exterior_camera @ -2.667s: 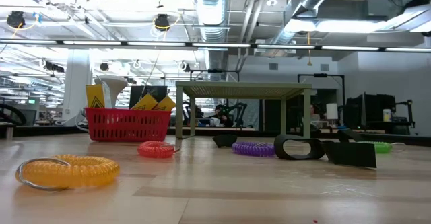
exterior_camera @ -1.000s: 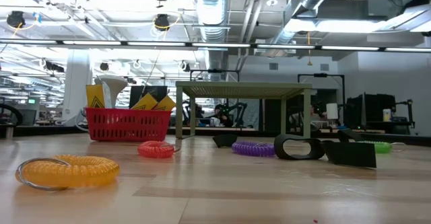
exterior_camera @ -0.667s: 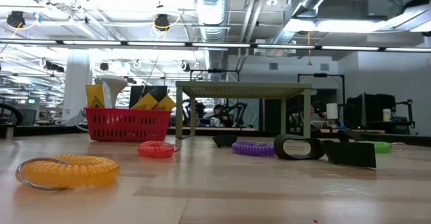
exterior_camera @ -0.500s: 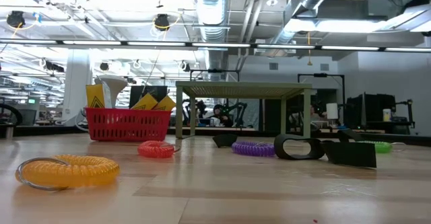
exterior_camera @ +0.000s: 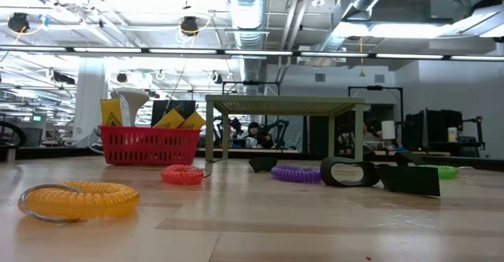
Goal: Pick & Place Office Desk Supplies
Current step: Put the black rubber band into the black bin
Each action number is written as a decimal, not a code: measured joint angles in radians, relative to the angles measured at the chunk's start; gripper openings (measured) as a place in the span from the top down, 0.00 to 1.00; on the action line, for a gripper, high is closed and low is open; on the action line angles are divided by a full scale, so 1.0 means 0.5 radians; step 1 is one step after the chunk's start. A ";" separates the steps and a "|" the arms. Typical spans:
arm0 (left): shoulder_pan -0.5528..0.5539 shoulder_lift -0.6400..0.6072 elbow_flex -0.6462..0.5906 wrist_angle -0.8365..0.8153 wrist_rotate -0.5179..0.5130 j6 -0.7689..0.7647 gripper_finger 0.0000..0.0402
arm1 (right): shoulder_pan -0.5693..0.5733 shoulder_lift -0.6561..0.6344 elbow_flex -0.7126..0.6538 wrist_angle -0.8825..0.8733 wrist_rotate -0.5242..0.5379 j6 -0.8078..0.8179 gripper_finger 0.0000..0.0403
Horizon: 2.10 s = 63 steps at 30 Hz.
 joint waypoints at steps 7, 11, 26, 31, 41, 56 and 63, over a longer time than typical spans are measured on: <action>-0.008 0.000 0.000 -0.024 0.001 0.000 0.99 | 0.100 -0.009 0.001 0.043 0.190 -0.049 0.97; -0.011 0.000 0.000 -0.024 0.002 -0.001 0.99 | 0.128 -0.018 0.003 0.026 0.202 -0.037 0.98; -0.037 0.000 0.001 -0.020 0.010 -0.001 0.99 | 0.196 0.002 0.002 -0.104 0.310 0.312 0.51; -0.048 0.000 0.001 -0.011 0.008 -0.001 0.99 | 0.143 0.002 0.002 -0.075 0.312 0.264 0.35; -0.048 0.000 0.001 -0.011 0.000 -0.001 0.99 | 0.082 0.002 0.002 -0.071 0.256 0.155 0.54; -0.057 0.000 0.001 -0.017 0.003 -0.001 0.99 | 0.162 0.002 0.002 -0.056 0.311 0.070 0.98; -0.071 0.000 0.001 -0.019 0.002 -0.001 0.99 | 0.161 0.002 0.002 -0.061 0.314 0.139 0.81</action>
